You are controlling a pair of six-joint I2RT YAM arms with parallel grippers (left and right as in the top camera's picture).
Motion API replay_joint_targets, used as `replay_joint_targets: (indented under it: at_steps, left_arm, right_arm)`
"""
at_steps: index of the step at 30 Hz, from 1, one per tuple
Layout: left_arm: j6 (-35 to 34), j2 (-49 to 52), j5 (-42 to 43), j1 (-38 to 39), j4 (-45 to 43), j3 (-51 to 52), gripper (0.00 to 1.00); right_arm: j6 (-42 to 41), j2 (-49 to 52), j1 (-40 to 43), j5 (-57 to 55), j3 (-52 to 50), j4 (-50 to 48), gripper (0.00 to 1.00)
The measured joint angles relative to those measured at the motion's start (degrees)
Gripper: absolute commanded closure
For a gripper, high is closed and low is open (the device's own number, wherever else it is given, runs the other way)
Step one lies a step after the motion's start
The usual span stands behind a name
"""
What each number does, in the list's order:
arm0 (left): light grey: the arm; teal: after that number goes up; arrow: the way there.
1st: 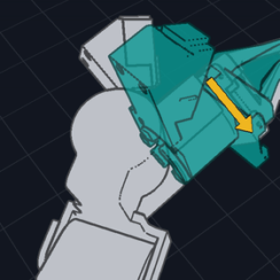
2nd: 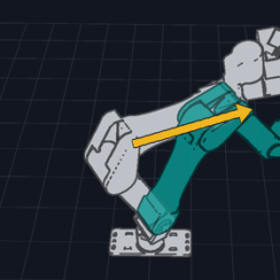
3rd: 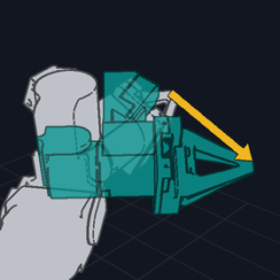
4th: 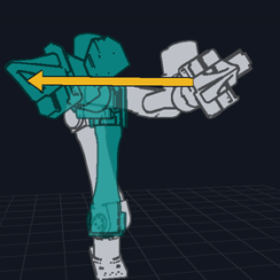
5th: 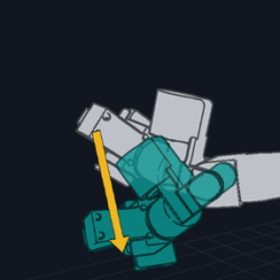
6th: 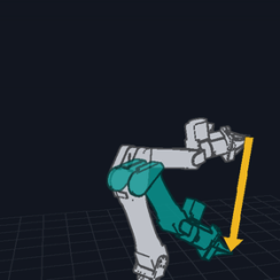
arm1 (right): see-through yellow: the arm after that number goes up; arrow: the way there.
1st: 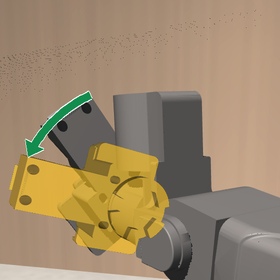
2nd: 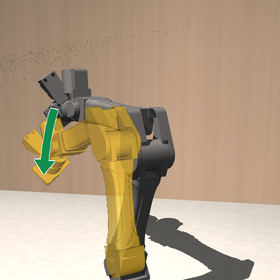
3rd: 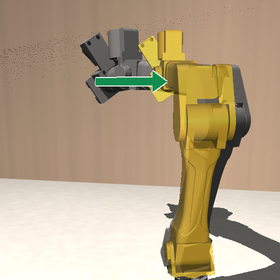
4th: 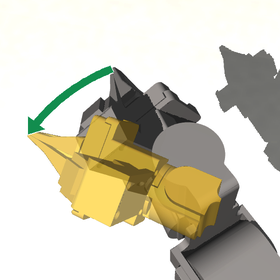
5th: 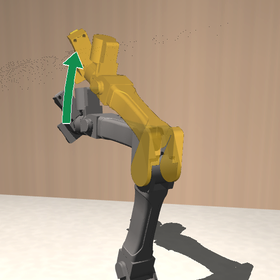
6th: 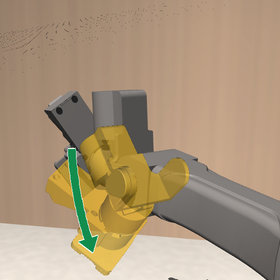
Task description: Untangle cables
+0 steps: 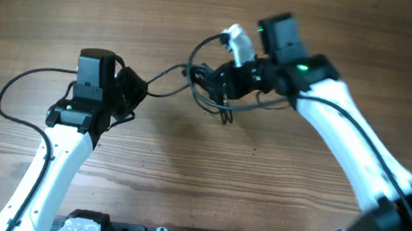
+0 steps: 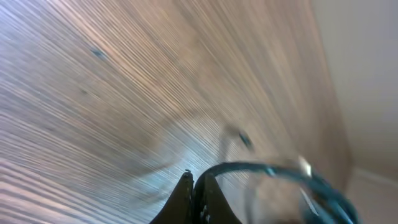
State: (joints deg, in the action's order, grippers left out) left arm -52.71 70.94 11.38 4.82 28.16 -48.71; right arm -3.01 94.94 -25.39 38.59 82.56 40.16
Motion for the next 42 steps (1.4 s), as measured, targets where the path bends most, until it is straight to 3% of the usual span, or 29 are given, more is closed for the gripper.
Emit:
replay_joint_targets:
  at_steps: [6,12,18,21,24,29,31,35,39,42]
  left_arm:
    - [0.07,-0.48,-7.65,1.20,6.19,-1.44,0.96]
    - [0.13,-0.33,-23.91,0.46,13.81,-1.29,0.96]
    - [1.44,-0.33,-25.90,0.44,12.92,-1.29,0.96]
    - [5.77,-0.33,-24.37,0.37,9.88,-1.25,0.96]
    - [9.07,-0.33,-25.07,-0.96,7.02,-1.18,0.96]
    - [10.51,-0.31,-28.52,-11.54,6.80,-1.18,0.96]
    - [10.62,-0.31,-27.98,-13.55,6.82,-1.16,0.96]
    - [13.29,-0.28,-18.27,-14.62,4.50,-1.03,0.96]
    - [16.59,-0.28,-4.96,-13.22,-0.13,-1.01,0.96]
    - [17.55,-0.28,3.82,-10.82,-1.92,-0.96,0.89]
  right_arm:
    - [-4.72,-4.39,8.59,8.68,-0.02,0.92,0.96]
    - [-10.88,-4.52,20.13,7.13,0.00,3.21,0.96]
    - [-12.48,-4.59,20.76,2.69,0.00,5.27,0.96]
    - [-13.88,-4.63,20.74,-3.89,0.09,7.74,0.96]
    - [-18.18,-4.63,20.28,-17.86,0.11,12.20,0.96]
    - [-23.26,-4.70,24.57,-36.22,0.11,13.40,0.96]
    - [-23.02,-4.70,26.95,-36.35,0.15,12.44,0.96]
    - [-14.86,-4.52,28.41,-23.02,0.42,9.29,0.96]
    - [-9.33,-3.41,21.55,-14.14,0.50,9.20,0.96]
    - [-7.91,-3.02,15.15,-12.79,0.52,7.98,0.96]
